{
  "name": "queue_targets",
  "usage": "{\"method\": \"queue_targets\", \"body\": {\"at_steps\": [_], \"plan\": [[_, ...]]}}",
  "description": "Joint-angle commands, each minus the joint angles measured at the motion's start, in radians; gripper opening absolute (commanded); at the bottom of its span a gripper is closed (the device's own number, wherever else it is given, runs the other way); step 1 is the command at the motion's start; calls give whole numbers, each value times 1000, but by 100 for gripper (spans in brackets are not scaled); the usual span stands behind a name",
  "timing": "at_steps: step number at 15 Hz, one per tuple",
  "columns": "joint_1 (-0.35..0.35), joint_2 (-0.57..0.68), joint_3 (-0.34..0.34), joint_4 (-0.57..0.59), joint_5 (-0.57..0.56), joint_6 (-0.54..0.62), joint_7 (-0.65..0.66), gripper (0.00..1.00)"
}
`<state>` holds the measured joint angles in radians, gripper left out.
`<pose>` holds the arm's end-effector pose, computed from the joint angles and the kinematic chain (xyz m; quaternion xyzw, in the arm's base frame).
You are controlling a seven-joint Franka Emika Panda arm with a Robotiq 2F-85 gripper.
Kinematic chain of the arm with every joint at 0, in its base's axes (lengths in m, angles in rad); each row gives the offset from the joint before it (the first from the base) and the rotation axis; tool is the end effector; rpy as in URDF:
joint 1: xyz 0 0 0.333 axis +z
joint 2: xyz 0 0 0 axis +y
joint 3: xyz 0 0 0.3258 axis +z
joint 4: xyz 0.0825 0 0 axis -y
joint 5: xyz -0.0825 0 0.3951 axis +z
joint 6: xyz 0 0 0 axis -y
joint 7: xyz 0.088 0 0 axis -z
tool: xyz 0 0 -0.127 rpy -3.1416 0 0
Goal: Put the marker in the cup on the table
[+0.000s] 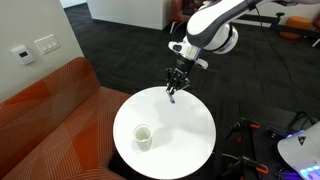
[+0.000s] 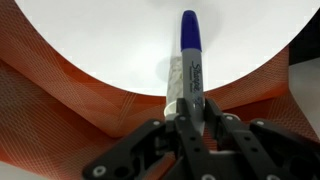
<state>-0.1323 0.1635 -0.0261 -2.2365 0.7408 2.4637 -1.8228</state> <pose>0.5544 -0.0810 0.2862 -0.8305 -0.5046 -0.2122 0.1029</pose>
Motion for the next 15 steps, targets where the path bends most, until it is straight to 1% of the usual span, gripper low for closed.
{"method": "queue_targets", "body": {"at_steps": [1, 5, 9, 15], "plan": [[5, 71, -14, 45, -65, 27, 145, 6], [-5, 153, -14, 109, -143, 16, 290, 6], [-10, 252, -19, 195, -276, 14, 494, 6], [-25, 391, -10, 342, -471, -51, 771, 6]]}}
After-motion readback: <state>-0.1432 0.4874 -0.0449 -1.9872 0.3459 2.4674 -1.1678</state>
